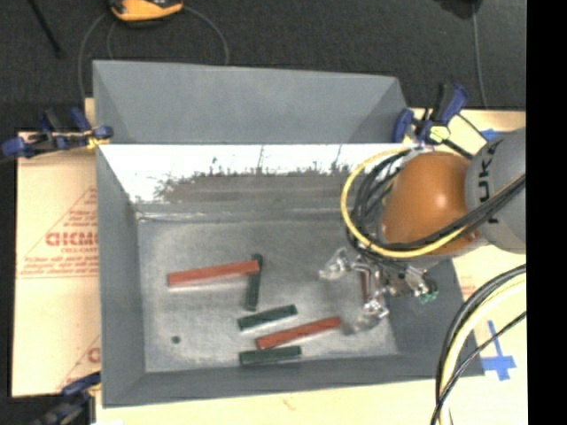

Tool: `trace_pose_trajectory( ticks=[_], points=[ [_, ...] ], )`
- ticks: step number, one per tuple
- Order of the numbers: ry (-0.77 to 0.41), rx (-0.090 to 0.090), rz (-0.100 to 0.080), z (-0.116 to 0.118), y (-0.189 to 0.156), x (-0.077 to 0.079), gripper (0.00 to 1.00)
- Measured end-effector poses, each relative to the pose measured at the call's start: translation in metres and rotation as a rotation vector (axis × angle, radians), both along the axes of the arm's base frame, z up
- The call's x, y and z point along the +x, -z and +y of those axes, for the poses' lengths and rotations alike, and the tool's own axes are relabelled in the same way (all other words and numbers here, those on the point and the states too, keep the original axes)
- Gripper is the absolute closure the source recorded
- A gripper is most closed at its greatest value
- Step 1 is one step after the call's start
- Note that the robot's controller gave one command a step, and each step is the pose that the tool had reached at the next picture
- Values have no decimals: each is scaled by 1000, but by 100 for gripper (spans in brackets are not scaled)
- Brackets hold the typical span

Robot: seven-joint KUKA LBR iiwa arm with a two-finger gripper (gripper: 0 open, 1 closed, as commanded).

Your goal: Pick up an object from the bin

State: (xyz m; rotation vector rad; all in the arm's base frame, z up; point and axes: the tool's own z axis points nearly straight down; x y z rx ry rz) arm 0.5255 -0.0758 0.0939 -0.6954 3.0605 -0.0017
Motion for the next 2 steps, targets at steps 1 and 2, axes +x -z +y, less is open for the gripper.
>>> trace_pose_trajectory(
  ticks=[1, 2],
  points=[
    [217, -3, 3, 50, 15, -13, 100],
    [216, -3, 3, 50, 15, -13, 100]
  ],
)
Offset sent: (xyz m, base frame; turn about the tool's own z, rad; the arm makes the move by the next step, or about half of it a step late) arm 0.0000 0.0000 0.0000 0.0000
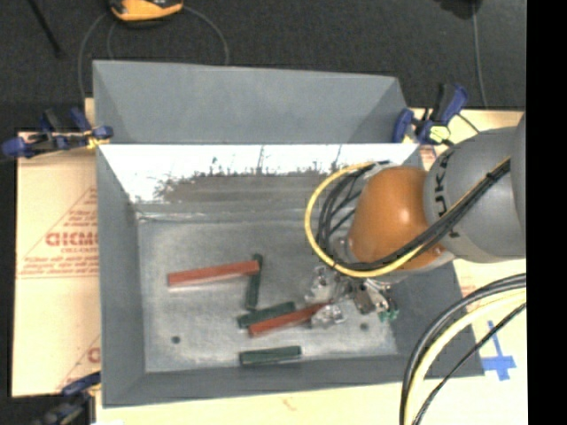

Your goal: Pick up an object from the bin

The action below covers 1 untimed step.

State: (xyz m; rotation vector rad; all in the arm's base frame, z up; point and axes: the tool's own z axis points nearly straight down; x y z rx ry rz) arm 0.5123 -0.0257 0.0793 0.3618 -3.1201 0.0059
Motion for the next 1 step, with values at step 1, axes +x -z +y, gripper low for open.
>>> trace_pose_trajectory(
  ticks=[1],
  points=[
    [15, 3, -5, 7, -142, -16, 100]
  ],
)
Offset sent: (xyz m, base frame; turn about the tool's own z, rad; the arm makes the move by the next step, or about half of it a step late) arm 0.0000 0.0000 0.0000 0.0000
